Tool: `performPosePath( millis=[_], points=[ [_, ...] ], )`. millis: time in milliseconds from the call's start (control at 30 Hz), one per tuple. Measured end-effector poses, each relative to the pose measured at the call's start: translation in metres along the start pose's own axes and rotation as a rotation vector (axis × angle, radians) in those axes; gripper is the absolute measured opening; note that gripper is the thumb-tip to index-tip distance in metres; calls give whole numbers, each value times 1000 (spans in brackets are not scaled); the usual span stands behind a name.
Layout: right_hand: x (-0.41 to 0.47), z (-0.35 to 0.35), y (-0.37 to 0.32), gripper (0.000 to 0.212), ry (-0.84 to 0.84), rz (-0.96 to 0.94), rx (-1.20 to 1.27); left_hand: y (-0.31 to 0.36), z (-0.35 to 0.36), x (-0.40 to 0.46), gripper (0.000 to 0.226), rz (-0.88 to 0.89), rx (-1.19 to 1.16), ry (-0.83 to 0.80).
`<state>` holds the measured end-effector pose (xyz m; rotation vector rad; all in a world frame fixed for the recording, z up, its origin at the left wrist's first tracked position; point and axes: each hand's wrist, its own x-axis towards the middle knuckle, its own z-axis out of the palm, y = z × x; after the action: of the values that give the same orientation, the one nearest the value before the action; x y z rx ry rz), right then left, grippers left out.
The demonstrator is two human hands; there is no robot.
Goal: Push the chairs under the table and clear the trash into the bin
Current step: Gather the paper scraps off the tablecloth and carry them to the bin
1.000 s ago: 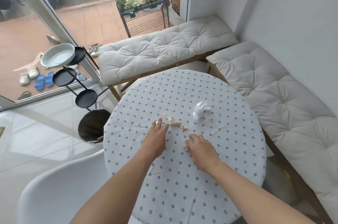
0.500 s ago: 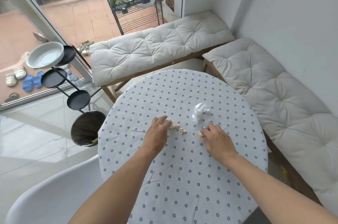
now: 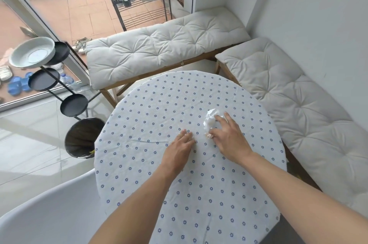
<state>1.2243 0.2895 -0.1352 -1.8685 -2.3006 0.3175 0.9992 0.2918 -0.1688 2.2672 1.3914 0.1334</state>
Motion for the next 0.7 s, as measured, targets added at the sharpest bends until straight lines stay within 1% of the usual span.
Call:
performPosePath(
  millis=[100, 233, 300, 367, 433, 567, 700],
  points=[
    [14, 4, 1, 17, -49, -8, 85, -8, -8, -1, 37, 40, 6, 17],
    [29, 12, -1, 27, -201, 35, 183, -21, -22, -11, 29, 52, -12, 64],
    [32, 16, -4, 28, -174, 54, 179, -32, -29, -20, 24, 57, -17, 100],
    [32, 18, -8, 24, -95, 83, 188, -45, -36, -30, 16, 61, -18, 145],
    [29, 18, -15, 19, -42, 96, 209, -56, -43, -42, 15, 54, -15, 175],
    [22, 17, -39, 17, -3, 95, 245, -72, -64, -68, 14, 12, -51, 215],
    [14, 18, -86, 20, -7, 89, 334, -88, -96, -98, 17, -32, -71, 231]
  ],
)
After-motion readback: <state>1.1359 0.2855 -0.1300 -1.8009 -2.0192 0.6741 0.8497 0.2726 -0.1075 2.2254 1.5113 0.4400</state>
